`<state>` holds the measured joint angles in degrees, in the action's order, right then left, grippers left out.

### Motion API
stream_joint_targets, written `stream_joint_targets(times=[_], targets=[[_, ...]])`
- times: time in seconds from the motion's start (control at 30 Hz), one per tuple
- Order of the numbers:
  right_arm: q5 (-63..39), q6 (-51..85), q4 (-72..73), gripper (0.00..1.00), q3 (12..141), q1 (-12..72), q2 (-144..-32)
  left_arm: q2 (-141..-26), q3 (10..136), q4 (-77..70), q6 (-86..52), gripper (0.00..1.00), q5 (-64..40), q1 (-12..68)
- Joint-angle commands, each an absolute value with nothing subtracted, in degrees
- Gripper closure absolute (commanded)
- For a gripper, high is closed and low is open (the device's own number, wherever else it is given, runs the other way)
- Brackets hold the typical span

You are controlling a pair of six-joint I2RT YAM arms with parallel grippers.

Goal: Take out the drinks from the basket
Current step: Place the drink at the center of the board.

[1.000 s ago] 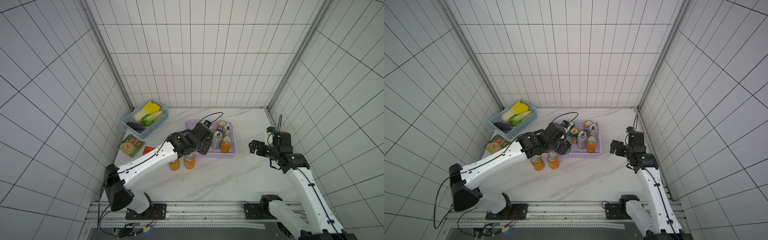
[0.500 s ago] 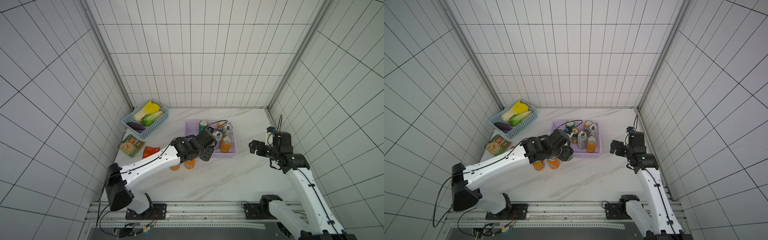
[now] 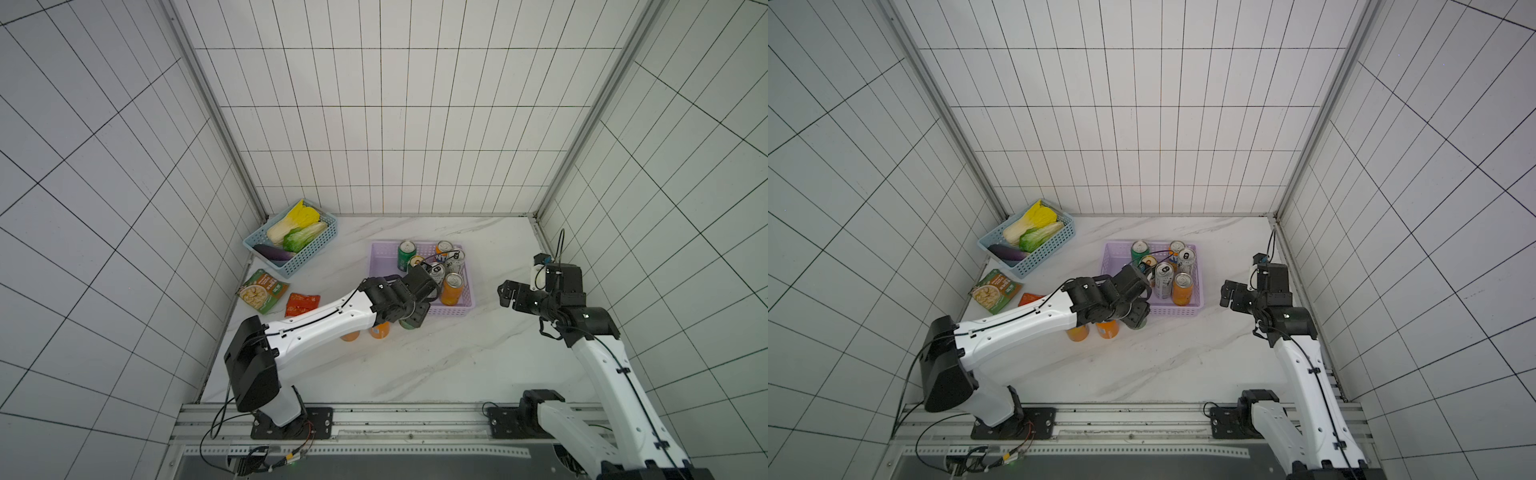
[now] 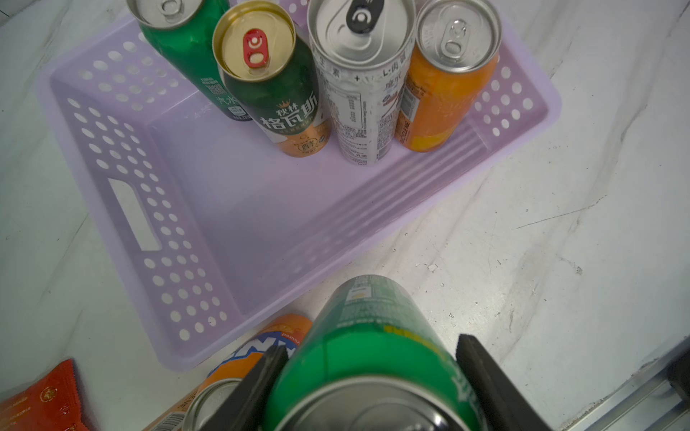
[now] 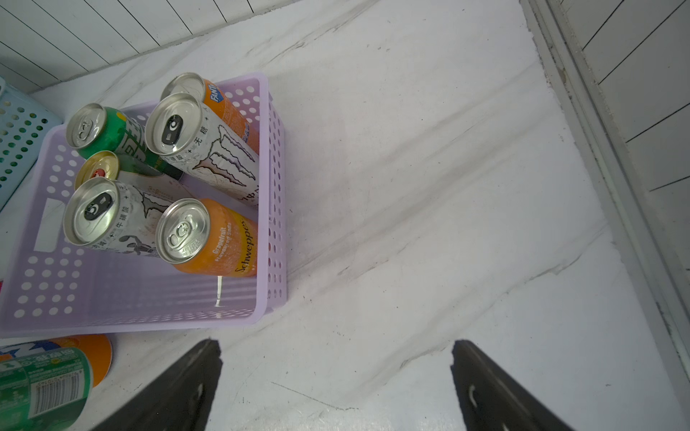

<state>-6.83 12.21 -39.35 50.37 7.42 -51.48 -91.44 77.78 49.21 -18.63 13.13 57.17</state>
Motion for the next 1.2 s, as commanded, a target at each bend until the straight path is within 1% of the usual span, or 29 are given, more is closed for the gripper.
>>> stream_joint_targets(times=[0.0,0.13,0.87,1.17], targets=[[-7.1,12.0,-39.9,0.01,51.2,6.9,-51.5,-92.2,77.3,43.3,-19.8,0.44,14.6,57.5],[-7.1,12.0,-39.9,0.01,51.3,6.9,-51.6,-93.4,75.5,40.6,-20.2,0.44,14.9,57.5],[-7.1,12.0,-39.9,0.01,51.1,6.9,-51.6,-98.7,71.9,36.8,-21.5,0.43,14.6,57.5],[-7.2,12.0,-39.9,0.01,50.8,6.9,-51.4,-100.2,71.4,36.1,-22.0,0.38,14.9,57.5]])
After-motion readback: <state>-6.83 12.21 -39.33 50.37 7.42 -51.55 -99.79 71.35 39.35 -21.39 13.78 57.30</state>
